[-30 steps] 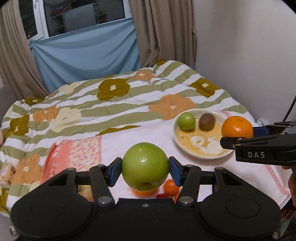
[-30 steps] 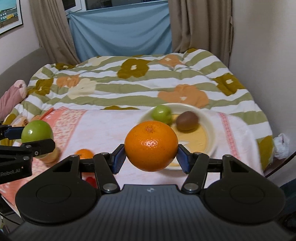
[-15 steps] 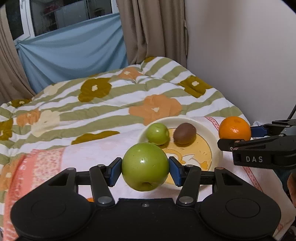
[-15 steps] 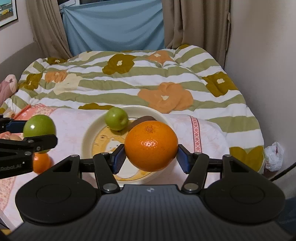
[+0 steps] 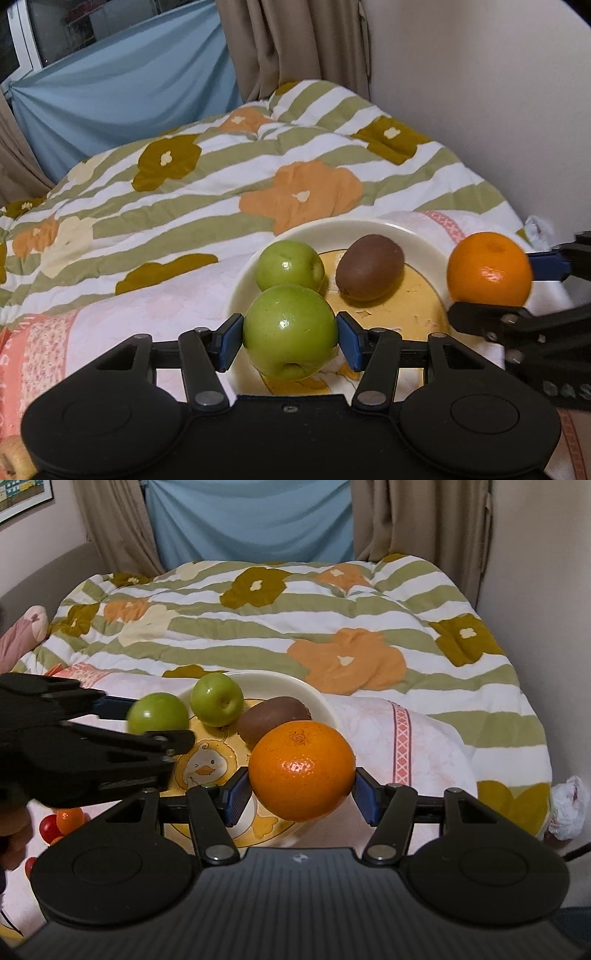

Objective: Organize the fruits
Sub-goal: 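Carry the green apple to the bowl with left tool while right tool carries the orange, then release the green apple in the bowl with left tool while right tool releases the orange, then withdraw both tools from the bowl toward the remaining fruits, then reach the left tool to the large pinkish apple while right tool reaches the big orange, then grasp and lift the pinkish apple with left tool while right tool lifts the orange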

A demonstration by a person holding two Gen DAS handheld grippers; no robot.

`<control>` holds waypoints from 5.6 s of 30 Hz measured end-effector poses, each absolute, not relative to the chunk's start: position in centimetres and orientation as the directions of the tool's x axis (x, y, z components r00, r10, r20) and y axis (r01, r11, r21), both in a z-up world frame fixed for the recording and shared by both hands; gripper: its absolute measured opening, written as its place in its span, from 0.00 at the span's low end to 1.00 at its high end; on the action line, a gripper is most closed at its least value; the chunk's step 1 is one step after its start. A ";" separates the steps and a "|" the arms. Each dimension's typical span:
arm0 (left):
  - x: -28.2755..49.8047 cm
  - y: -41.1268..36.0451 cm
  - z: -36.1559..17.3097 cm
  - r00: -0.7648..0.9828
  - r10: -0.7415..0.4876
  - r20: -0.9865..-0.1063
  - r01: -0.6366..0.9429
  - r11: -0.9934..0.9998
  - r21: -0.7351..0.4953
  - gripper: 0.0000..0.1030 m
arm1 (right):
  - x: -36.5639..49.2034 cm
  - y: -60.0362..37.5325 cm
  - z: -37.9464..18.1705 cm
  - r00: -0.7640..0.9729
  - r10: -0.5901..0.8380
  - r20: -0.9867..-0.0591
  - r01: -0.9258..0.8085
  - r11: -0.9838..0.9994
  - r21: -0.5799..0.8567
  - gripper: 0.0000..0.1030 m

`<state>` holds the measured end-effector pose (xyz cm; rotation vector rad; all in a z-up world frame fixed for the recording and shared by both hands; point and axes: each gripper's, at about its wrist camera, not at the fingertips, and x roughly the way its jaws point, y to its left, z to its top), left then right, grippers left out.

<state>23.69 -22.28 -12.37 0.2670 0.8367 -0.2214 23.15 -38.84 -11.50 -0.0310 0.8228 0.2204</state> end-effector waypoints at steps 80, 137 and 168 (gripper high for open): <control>10.4 -13.0 -5.0 0.727 0.015 -0.687 0.106 0.985 0.134 0.95 | 18.7 -35.7 -6.6 0.801 0.075 -0.594 -0.162 0.982 -0.093 1.00; 13.9 6.8 -15.2 0.738 -0.047 -0.673 0.227 0.957 0.182 0.97 | 15.2 -11.7 -15.3 0.728 0.176 -0.663 -0.222 0.975 0.014 1.00; 15.1 7.4 -16.2 0.702 -0.070 -0.708 0.227 0.965 0.131 0.77 | 17.3 -8.7 -18.1 0.654 0.239 -0.718 -0.383 0.923 -0.042 0.84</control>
